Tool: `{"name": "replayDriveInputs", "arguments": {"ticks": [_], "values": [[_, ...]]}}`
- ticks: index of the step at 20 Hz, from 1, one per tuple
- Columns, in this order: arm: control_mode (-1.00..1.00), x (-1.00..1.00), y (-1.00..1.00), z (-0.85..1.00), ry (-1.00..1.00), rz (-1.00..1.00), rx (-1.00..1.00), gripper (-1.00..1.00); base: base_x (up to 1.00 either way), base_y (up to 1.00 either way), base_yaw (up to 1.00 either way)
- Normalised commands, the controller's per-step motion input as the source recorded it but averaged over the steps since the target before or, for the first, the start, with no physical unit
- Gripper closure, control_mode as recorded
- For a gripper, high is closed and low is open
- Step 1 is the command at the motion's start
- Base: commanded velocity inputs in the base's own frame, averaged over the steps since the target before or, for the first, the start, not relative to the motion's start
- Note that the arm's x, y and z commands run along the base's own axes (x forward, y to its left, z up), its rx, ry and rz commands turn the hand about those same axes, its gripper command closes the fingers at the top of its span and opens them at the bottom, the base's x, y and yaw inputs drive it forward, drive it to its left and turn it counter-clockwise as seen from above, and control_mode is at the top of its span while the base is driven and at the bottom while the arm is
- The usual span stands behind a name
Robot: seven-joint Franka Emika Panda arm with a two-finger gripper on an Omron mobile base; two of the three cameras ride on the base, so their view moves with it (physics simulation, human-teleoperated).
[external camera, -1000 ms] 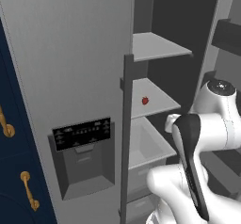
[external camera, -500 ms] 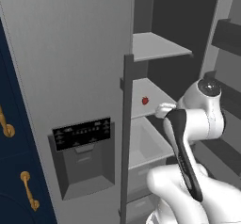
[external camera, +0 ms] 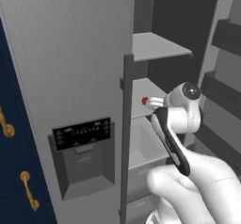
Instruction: Take the strawberry from the fridge and place it on top of the pancake, located on the dining counter.
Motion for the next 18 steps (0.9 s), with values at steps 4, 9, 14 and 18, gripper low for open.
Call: {"name": "replayDriveInputs", "arguments": {"ticks": [4, 9, 14, 18], "values": [[-1.0, 0.87, 0.01, 0.0, 0.16, 0.03, -0.01, -1.0, 0.0, 0.0, 0.0], [-1.0, 0.67, 0.0, -0.06, -0.07, 0.0, 0.0, -1.0, 0.0, 0.0, 0.0], [-1.0, 0.41, 0.0, -0.21, -0.15, 0.03, 0.0, -1.0, 0.0, 0.0, 0.0], [-1.0, 0.42, 0.0, -0.12, 0.0, 0.02, 0.0, -1.0, 0.0, 0.0, 0.0]]}}
